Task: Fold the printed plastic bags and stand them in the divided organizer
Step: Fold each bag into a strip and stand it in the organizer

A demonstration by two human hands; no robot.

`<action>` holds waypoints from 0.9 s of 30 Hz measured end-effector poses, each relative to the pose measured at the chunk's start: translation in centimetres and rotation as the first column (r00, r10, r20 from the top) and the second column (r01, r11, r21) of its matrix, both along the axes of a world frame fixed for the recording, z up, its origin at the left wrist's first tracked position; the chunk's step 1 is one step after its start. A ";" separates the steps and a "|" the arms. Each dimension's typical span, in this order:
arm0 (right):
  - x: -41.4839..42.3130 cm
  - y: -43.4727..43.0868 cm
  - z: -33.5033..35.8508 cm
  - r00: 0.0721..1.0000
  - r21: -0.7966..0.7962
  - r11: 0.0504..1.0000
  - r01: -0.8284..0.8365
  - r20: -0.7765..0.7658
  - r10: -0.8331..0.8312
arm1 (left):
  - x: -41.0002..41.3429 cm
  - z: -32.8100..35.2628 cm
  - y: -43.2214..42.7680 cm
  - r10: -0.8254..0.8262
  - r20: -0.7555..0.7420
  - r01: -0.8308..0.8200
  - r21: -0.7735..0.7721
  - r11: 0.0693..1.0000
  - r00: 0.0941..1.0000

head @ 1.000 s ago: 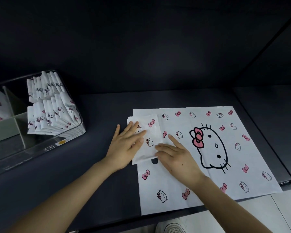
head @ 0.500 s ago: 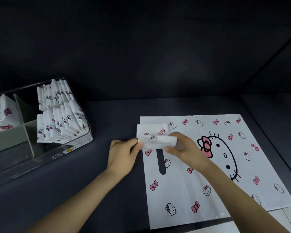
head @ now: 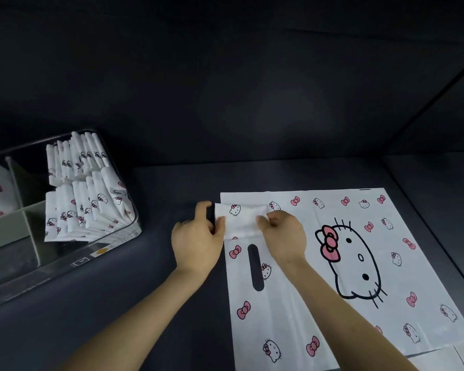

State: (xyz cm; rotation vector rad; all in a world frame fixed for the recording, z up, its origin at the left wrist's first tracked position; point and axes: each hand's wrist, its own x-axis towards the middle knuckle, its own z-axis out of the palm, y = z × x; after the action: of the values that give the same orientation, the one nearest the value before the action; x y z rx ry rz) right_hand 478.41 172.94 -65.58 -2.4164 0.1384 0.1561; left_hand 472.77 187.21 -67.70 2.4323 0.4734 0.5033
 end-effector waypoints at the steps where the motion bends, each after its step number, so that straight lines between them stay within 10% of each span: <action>1: 0.1 0.0 -0.1 1.000 -0.031 1.000 -0.003 0.011 0.003 | 0.0 -0.4 0.3 -0.007 0.009 0.006 0.092 0.996 1.000; 5: -0.3 0.6 -0.8 0.968 -0.241 0.969 -0.044 0.230 0.101 | 0.6 -1.4 1.0 -0.142 0.072 0.089 0.487 0.869 0.987; 9: -1.1 0.5 -1.8 0.856 -0.397 0.918 0.006 0.476 0.200 | 1.3 -2.0 1.3 -0.423 -0.105 0.410 0.531 0.741 0.900; 14: -0.7 -0.3 -2.5 0.740 -0.696 0.682 -0.224 0.334 0.584 | 0.5 -1.5 1.8 -0.426 -0.302 0.521 0.428 0.739 0.853; 23: -0.6 -2.6 -2.5 0.824 -0.662 0.586 -0.468 -0.086 0.561 | 0.2 -1.5 1.6 -0.388 -0.427 0.560 0.425 0.711 0.817; 27: -1.5 -2.1 -1.4 0.853 -0.639 0.737 -0.221 0.240 0.463 | 0.2 -1.3 1.4 -0.381 -0.448 0.560 0.389 0.731 0.809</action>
State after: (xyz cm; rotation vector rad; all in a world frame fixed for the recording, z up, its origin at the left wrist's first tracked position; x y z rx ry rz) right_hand 476.87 170.88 -66.96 -3.0262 -0.5438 -0.2416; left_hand 472.96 188.61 -68.99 3.0239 -0.2148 -0.0446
